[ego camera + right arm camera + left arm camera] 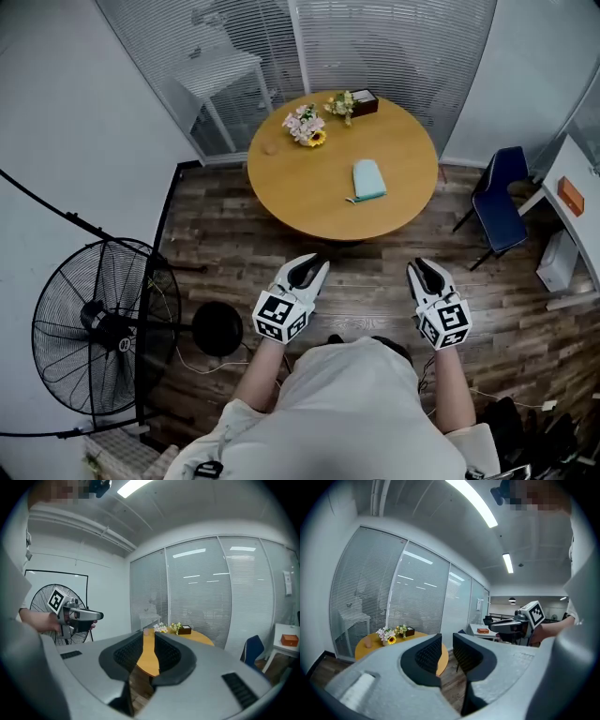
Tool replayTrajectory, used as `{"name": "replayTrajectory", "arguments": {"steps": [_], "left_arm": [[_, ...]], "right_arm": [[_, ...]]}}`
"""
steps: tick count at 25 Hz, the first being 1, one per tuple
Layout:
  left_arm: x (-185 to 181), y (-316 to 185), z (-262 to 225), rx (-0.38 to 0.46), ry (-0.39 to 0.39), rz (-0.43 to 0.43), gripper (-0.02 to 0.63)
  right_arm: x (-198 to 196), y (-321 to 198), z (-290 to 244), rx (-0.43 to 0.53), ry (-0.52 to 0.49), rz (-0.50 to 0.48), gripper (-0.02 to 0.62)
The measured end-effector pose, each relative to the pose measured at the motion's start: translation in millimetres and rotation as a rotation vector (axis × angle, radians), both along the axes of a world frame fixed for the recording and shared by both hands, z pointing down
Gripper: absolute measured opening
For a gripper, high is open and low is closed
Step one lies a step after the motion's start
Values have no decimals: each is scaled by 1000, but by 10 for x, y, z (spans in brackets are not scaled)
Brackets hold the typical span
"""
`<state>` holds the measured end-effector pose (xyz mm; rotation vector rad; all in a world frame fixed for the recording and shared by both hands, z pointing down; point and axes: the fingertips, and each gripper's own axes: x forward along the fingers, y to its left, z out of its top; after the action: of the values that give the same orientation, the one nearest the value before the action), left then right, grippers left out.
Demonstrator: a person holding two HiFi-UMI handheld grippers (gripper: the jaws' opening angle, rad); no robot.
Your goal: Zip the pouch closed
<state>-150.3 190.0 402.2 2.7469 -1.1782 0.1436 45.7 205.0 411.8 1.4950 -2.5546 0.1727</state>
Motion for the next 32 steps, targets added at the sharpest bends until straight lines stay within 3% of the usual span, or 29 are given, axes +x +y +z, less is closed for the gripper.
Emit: {"name": "replayTrajectory", "arguments": {"steps": [14,32], "left_arm": [[-70,-285,184,-44,-8,6,79],[349,-1642,474,-115,-47,-98,80]], "right_arm": [[-121,-275,122,-37,17,-21,64],[164,-1940,473,-132,5,-159,64]]}}
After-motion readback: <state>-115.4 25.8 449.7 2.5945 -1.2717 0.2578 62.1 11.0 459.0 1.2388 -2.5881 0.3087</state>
